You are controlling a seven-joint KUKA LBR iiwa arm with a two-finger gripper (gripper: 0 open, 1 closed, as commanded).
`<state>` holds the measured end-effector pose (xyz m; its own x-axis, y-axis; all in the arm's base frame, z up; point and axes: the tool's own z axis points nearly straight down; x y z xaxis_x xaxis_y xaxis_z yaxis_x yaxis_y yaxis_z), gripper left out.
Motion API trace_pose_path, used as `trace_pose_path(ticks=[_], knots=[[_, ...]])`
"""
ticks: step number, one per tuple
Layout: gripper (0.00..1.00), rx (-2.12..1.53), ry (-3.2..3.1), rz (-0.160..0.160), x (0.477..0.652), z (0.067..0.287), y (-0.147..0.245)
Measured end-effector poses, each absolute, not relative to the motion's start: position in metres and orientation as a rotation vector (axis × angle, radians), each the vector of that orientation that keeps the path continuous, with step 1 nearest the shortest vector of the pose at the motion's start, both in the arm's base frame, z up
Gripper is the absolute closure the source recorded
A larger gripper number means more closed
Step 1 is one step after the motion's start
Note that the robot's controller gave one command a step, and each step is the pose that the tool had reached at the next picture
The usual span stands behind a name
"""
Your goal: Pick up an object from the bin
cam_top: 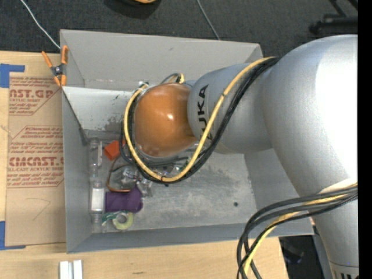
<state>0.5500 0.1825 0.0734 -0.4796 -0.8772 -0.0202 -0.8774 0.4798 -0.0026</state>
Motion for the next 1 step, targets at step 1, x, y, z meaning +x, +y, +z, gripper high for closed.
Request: trace_pose_path(ticks=[1], knots=[[1.0,-1.528,2.722,0.015,0.5569,0.0714,0.2122]])
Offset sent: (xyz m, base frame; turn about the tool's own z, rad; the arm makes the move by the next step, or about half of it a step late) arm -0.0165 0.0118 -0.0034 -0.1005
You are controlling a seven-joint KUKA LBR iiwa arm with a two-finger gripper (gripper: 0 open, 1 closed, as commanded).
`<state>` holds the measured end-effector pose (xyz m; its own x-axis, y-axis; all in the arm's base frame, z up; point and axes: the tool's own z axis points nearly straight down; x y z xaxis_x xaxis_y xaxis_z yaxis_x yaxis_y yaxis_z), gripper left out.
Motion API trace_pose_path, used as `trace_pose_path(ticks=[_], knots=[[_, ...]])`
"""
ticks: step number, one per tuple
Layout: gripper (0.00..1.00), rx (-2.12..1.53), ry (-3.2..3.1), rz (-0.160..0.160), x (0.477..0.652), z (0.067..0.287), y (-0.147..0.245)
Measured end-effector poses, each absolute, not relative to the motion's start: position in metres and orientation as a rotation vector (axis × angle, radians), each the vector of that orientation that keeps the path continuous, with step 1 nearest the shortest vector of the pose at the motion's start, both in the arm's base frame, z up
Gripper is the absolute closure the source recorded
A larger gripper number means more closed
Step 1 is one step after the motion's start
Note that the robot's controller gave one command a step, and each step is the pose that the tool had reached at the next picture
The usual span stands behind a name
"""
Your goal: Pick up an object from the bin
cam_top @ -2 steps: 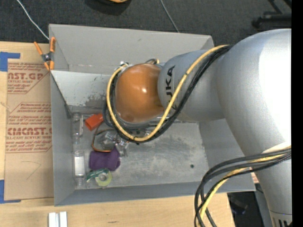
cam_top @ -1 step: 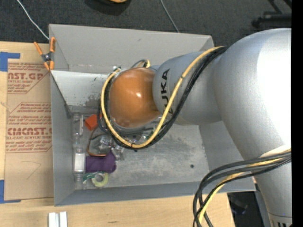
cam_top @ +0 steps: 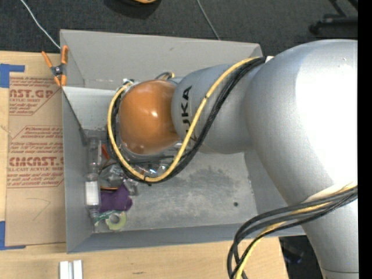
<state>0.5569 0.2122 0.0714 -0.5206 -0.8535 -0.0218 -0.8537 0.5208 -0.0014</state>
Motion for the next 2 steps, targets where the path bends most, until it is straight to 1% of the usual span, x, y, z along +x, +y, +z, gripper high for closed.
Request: trace_pose_path(ticks=[1,2], knots=[[1.0,-1.72,2.601,0.012,0.5341,0.0702,0.1953],[1.0,-1.72,2.601,0.013,0.5341,0.0702,0.1953]])
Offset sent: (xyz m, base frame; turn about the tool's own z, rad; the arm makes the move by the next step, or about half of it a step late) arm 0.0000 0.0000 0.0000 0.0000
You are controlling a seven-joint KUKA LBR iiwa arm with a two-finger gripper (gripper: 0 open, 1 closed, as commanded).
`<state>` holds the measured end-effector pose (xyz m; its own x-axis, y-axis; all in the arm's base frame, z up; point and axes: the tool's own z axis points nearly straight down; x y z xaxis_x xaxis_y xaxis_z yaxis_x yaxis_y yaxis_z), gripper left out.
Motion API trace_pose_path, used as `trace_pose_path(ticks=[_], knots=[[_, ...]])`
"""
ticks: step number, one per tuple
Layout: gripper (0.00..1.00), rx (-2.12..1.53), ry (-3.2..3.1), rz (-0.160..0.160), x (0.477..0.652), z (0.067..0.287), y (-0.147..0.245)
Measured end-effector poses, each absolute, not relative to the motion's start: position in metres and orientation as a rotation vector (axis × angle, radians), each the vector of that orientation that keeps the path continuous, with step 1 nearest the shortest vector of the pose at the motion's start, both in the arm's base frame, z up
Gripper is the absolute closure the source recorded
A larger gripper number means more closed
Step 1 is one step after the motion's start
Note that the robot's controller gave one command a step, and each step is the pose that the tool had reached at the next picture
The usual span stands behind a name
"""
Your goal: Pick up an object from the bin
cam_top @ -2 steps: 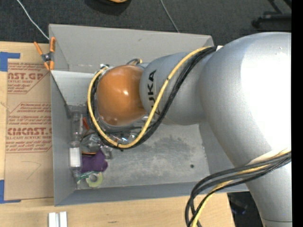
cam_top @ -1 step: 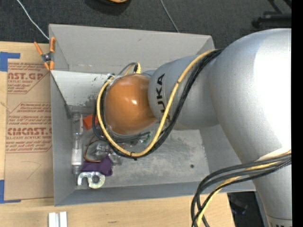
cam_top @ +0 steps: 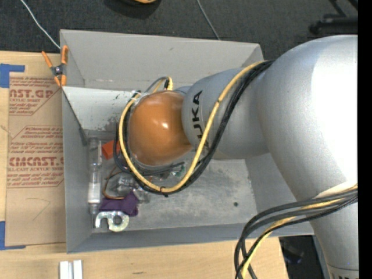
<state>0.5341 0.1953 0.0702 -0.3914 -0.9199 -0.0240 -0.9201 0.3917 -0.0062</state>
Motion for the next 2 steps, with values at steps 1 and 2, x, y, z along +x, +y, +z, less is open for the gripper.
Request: trace_pose_path(ticks=[1,2], knots=[[1.0,-1.713,2.601,0.014,0.5297,0.0754,0.2092],[1.0,-1.75,2.577,0.013,0.536,0.0698,0.2078]])
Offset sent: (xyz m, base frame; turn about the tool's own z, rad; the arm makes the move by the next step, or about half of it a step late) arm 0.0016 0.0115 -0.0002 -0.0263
